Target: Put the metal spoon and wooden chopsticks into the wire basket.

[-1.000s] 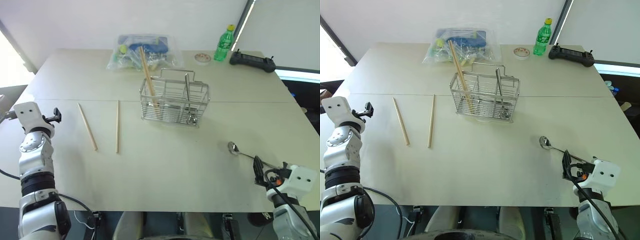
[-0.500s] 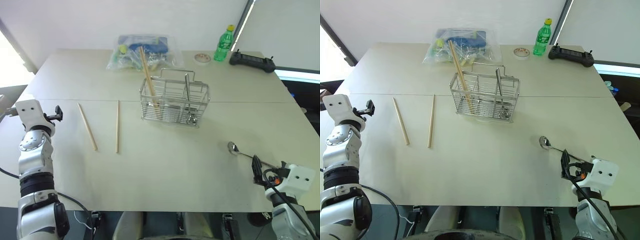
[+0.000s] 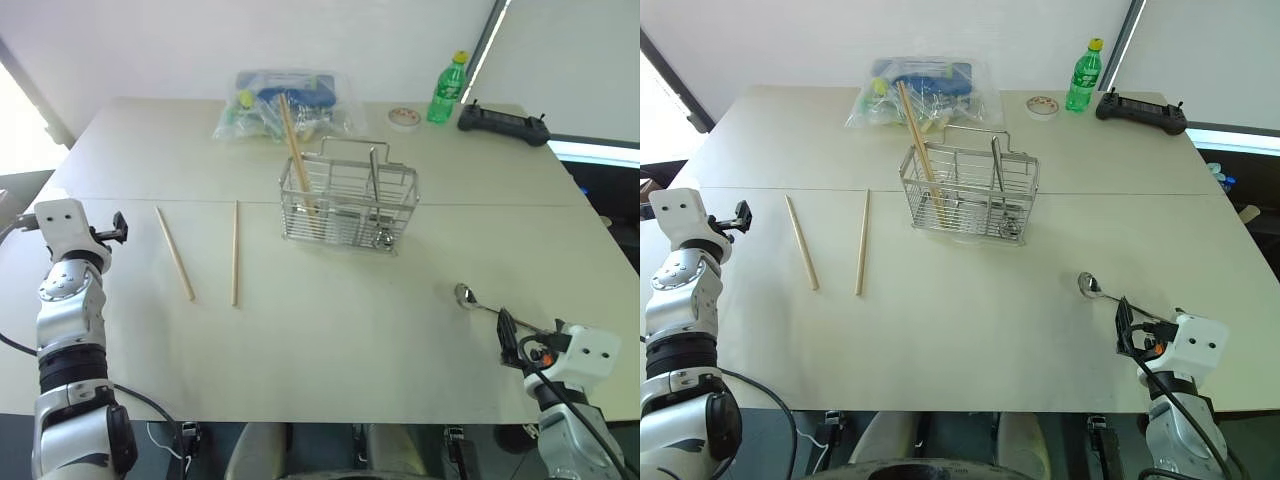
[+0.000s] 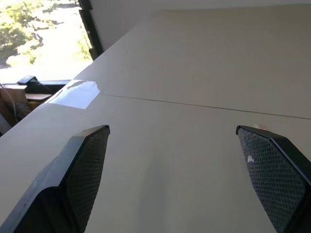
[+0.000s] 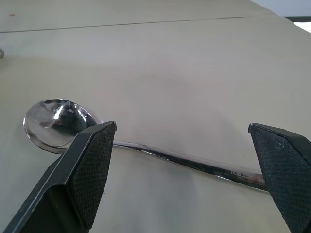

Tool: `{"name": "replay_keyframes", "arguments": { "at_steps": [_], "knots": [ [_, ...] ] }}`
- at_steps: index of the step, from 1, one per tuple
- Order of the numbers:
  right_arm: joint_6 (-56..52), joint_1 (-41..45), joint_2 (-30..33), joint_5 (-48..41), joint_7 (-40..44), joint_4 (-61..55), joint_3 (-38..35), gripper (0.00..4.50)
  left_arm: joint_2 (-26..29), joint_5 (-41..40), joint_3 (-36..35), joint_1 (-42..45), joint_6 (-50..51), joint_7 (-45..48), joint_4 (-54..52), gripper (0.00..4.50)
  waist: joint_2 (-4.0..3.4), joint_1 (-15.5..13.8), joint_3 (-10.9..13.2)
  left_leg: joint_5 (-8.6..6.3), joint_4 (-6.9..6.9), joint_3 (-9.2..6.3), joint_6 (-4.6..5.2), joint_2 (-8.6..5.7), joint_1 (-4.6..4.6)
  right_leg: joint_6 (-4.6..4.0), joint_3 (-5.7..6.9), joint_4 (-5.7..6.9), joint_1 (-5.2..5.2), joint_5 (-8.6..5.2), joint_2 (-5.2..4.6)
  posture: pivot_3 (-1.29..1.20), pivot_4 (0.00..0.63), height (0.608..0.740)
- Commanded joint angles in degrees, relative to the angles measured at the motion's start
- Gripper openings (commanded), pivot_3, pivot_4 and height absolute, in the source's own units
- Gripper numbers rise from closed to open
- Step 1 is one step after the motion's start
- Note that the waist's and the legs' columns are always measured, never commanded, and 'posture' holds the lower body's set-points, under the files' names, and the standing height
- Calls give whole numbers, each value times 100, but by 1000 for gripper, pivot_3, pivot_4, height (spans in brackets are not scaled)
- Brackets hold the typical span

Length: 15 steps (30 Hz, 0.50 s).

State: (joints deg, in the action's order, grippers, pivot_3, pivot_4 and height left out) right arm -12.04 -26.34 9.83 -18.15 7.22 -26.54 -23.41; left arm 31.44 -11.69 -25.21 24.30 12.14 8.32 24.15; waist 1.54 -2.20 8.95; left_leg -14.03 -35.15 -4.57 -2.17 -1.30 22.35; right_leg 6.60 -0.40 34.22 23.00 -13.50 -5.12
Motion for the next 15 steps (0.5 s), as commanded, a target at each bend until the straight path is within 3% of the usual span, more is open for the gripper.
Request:
{"name": "replay_keyframes", "arguments": {
  "at_steps": [1,4,9,12,15],
  "knots": [
    [76,106,255,24,86,-29,-246,4500,184,-247,67,43,22,555,-456,4390,-1,11,1,0,-4,4,0,0,0,-1,-2,0,-2,0,0,0,150,726],
    [-101,261,695,-64,270,-55,-439,4500,372,-739,229,31,656,1472,-904,4390,-5,37,3,2,-14,11,-3,-1,-10,-14,-10,1,-13,-6,-1,0,150,726],
    [-851,603,1942,-624,1040,-94,-944,4500,1200,-1861,710,160,2022,3463,-2100,4390,-15,167,10,8,-43,16,-10,5,-32,-31,-14,2,-45,-7,0,0,150,726],
    [-1064,667,2748,-819,1878,17,-999,4500,1749,-2708,1028,269,2803,4548,-3159,4390,-22,205,15,7,-55,18,-10,15,-49,-35,-14,3,-64,-4,1,0,150,726],
    [-1076,668,3470,-838,2778,224,-883,4500,1951,-3088,1323,438,3156,5015,-3682,4390,-37,214,22,6,-53,31,-8,19,-65,-35,-22,1,-76,-5,-2,0,150,726]
  ]
}}
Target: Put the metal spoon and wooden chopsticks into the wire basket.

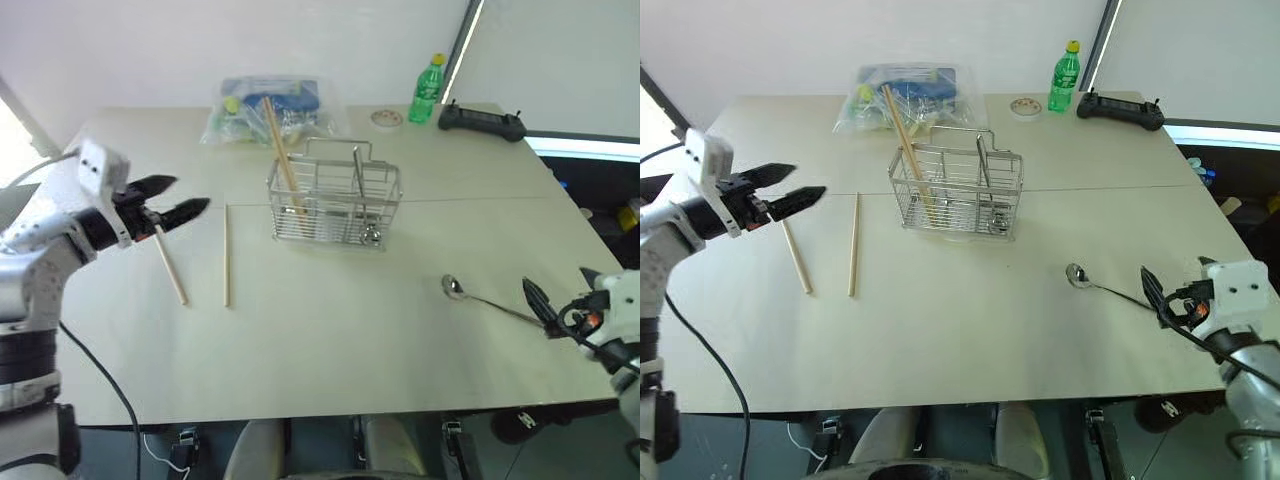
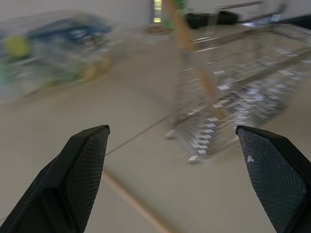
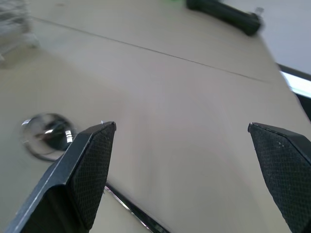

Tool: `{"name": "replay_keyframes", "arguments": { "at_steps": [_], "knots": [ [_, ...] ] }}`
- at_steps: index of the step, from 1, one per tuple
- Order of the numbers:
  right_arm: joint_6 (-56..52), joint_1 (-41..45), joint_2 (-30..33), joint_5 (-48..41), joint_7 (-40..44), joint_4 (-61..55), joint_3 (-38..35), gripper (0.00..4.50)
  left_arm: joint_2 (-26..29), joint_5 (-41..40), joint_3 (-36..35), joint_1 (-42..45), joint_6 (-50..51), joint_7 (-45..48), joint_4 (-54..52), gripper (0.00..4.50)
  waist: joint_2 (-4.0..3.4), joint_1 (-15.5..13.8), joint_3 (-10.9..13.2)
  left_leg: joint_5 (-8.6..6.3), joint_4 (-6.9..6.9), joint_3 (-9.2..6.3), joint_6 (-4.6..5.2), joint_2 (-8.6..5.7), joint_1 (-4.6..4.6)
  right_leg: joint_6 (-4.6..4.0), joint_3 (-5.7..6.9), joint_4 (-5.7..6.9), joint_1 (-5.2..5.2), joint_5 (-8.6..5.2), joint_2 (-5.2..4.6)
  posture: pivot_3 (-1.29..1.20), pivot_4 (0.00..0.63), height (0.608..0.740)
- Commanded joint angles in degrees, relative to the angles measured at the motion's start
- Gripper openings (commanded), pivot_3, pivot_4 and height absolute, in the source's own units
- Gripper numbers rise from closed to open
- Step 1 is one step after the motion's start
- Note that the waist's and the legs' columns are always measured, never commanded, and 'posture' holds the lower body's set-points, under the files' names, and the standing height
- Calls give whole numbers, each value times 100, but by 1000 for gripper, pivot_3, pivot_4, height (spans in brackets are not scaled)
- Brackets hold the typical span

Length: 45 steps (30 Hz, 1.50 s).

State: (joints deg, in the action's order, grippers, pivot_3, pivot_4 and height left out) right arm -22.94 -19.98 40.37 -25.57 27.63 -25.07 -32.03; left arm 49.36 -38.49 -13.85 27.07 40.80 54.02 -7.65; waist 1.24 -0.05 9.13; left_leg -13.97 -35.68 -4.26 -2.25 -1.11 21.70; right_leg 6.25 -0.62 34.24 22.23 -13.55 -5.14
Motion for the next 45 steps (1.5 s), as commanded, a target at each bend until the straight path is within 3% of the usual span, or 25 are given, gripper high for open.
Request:
{"name": "replay_keyframes", "arguments": {
  "at_steps": [1,8,15,23,30,41,45],
  "knots": [
    [-39,61,632,-144,1021,162,17,4500,179,-484,293,220,357,571,-623,4390,-11,-1,6,0,1,4,1,0,-3,0,-3,-1,-1,0,0,0,150,726],
    [99,627,1756,-135,2846,1360,527,4500,111,-724,1073,595,431,1385,-1154,4390,-1,55,20,-3,1,27,9,0,-9,1,-23,-1,-1,0,7,0,150,726],
    [-84,1631,2001,-35,3631,2274,1362,4500,-101,-921,1364,994,706,1505,-1190,4390,9,72,33,-6,-7,33,13,-2,-8,2,-30,-1,0,0,8,0,150,726],
    [-151,2416,1715,199,3840,2919,2159,4500,-133,-796,1545,954,605,1631,-1255,4390,8,74,35,-9,-3,33,19,-2,-9,4,-32,0,4,-1,11,0,150,726],
    [34,3029,1394,482,3757,3779,2434,4500,-74,-803,1439,881,605,1605,-1353,4390,7,73,36,-9,-11,39,19,-3,-9,5,-39,1,2,0,11,0,150,726],
    [413,3032,1261,778,3869,4114,2535,4500,-90,-914,1320,892,685,1378,-1433,4390,7,76,36,-9,-10,40,19,-4,-12,7,-41,5,2,1,11,0,150,726],
    [307,2872,1283,759,3959,4002,2547,3223,-97,-924,1314,962,663,1346,-1368,4500,7,76,36,-9,-10,40,19,-3,-17,7,-41,7,-2,0,13,0,150,726]
  ]
}}
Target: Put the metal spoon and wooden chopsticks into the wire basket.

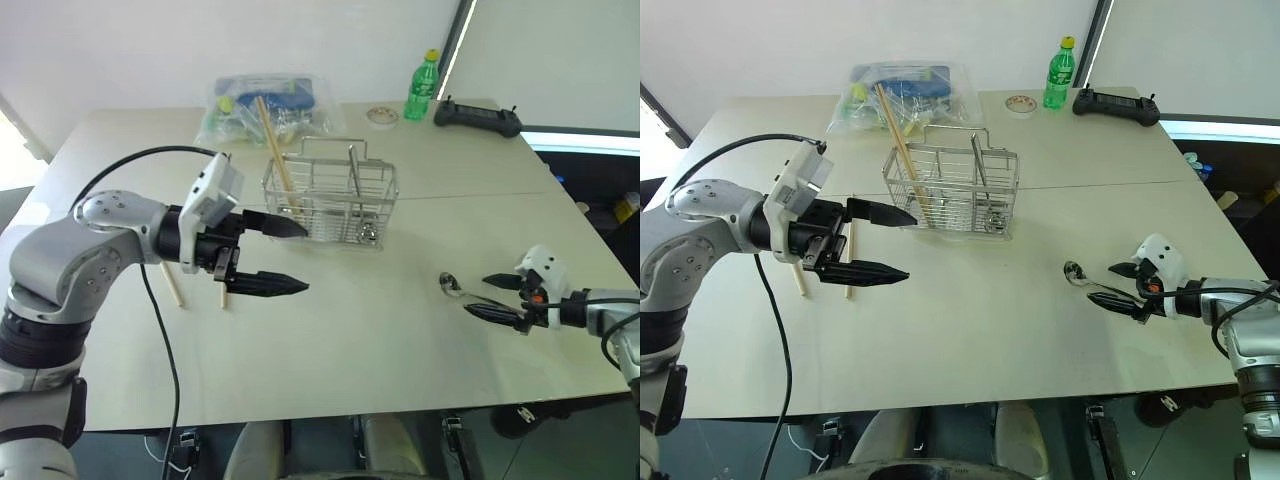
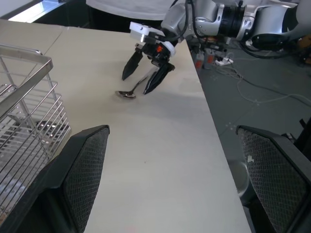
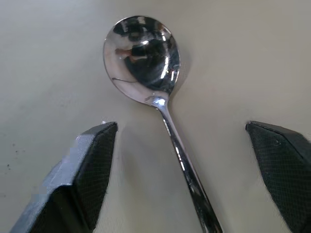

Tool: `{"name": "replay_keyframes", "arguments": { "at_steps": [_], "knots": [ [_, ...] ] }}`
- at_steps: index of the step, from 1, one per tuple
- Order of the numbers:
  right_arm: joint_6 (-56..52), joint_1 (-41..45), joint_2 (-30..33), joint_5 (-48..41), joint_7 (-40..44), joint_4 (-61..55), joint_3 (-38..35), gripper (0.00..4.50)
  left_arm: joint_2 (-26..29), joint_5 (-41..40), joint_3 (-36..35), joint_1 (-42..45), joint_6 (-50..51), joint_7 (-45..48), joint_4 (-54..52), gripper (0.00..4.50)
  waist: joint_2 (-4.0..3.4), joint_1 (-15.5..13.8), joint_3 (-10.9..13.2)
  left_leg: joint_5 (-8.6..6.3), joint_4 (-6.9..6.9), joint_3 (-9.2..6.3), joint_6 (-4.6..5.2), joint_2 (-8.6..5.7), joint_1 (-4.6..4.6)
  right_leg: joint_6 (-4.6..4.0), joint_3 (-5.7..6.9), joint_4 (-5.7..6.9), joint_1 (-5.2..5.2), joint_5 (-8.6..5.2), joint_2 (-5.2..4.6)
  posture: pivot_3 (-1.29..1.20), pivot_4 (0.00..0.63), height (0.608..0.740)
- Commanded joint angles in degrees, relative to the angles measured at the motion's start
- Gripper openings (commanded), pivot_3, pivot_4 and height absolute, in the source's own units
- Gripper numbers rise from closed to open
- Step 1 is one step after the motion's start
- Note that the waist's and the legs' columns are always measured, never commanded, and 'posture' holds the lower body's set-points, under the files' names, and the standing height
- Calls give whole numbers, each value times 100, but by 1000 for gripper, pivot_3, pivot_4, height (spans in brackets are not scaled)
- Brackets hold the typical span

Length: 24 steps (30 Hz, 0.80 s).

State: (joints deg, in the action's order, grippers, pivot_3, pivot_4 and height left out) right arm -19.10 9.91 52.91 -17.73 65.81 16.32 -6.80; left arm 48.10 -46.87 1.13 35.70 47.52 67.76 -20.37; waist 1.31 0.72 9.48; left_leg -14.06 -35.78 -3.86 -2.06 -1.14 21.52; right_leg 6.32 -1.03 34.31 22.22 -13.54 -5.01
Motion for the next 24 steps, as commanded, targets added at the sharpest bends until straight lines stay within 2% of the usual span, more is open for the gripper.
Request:
{"name": "replay_keyframes", "arguments": {
  "at_steps": [1,6,14,18,21,24],
  "knots": [
    [-86,-161,30,-29,153,-161,15,2650,18,-87,-189,121,-13,-40,-74,4500,0,0,0,0,0,0,0,0,0,0,0,0,0,0,1,0,150,726],
    [-158,-274,10,-42,129,-271,-52,36,-1,-117,-193,158,6,-61,-52,4500,1,-4,0,0,0,0,0,0,0,0,0,0,-1,0,1,0,150,726],
    [-102,-657,22,-28,-40,-727,-209,36,-27,-94,-180,231,-3,-40,-9,4500,2,-16,-1,0,1,-1,0,0,0,1,0,-1,-1,-1,1,0,150,726],
    [-622,-914,-222,-681,-461,-2263,-673,36,-32,-55,-232,273,-41,-54,92,4500,1,-15,0,0,6,-3,0,0,3,5,0,-1,2,-4,0,0,150,726],
    [-1409,-428,-698,-1535,-1288,-3456,-989,36,-75,-37,-297,318,-74,-123,216,4500,-9,59,10,0,8,0,0,3,0,4,-8,4,10,-2,2,0,150,726],
    [-2015,543,-1307,-2264,-2349,-4179,-1063,36,-145,-18,-344,390,-100,-204,350,4500,-12,40,12,0,5,-1,0,5,-5,10,-9,9,10,-5,6,0,150,726]
  ]
}}
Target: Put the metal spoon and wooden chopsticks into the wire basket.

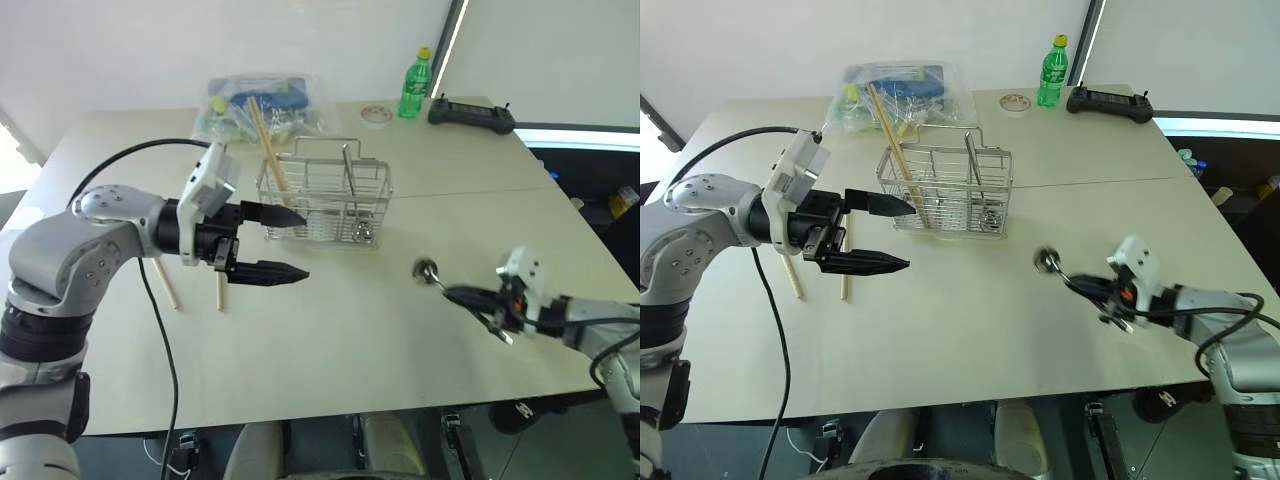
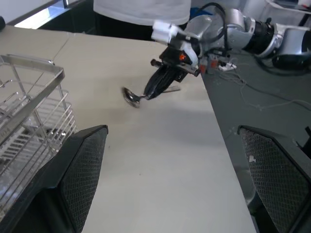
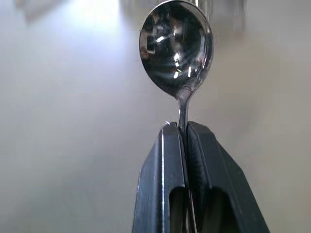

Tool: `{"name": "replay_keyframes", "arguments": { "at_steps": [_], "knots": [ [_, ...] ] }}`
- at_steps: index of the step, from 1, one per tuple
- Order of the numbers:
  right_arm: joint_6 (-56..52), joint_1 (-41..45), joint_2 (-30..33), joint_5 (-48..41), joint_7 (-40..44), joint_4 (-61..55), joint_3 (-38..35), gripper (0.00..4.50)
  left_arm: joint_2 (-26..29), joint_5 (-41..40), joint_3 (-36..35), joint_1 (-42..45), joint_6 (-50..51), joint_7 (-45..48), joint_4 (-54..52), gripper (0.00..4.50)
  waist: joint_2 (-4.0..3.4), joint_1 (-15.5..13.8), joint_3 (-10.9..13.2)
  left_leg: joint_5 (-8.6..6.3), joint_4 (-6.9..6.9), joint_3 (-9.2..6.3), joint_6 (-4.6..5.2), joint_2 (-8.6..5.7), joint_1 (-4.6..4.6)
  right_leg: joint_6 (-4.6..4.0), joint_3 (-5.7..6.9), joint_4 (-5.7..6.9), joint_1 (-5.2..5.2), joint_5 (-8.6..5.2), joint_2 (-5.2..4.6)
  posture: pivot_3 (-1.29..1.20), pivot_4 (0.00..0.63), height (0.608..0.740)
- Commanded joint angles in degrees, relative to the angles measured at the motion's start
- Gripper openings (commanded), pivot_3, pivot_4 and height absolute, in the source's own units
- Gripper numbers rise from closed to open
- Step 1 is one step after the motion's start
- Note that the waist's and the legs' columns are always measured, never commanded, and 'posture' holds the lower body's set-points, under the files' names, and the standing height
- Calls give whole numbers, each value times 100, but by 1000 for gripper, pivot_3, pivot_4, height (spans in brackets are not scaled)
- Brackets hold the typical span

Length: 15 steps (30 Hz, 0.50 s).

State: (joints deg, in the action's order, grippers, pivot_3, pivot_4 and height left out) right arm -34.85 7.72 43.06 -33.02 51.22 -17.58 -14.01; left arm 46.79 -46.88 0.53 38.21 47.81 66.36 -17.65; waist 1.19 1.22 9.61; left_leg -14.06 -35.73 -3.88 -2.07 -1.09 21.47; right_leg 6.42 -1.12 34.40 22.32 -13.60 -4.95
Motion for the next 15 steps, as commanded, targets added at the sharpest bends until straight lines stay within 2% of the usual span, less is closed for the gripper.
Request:
{"name": "replay_keyframes", "arguments": {
  "at_steps": [1,5,7,11,15],
  "knots": [
    [-568,1131,-535,-911,-1226,-904,-329,36,-25,-8,-291,153,-143,-70,107,4500,0,-30,0,0,0,-3,0,1,-1,1,1,1,-1,-1,1,0,150,726],
    [-872,2569,-1517,-1260,-2560,-808,-184,36,-54,50,-305,199,-220,-60,238,4500,6,-70,2,0,6,-18,0,0,13,-10,8,-8,3,4,4,0,150,726],
    [-863,2969,-1852,-1224,-2865,-667,-52,36,-68,95,-297,215,-269,-52,294,4500,7,-74,1,0,10,-23,-1,-4,34,-10,8,-10,21,5,1,0,150,726],
    [-517,3325,-2195,-852,-2960,-271,316,36,-112,168,-291,247,-356,-61,353,4500,7,-60,0,1,6,-24,-1,-13,81,10,9,-8,61,18,-4,0,150,726],
    [141,3483,-2404,-281,-2879,384,631,36,-129,173,-333,245,-375,-99,346,4500,6,-40,0,1,8,-21,-1,-14,85,11,10,-7,68,19,-2,0,150,726]
  ]
}}
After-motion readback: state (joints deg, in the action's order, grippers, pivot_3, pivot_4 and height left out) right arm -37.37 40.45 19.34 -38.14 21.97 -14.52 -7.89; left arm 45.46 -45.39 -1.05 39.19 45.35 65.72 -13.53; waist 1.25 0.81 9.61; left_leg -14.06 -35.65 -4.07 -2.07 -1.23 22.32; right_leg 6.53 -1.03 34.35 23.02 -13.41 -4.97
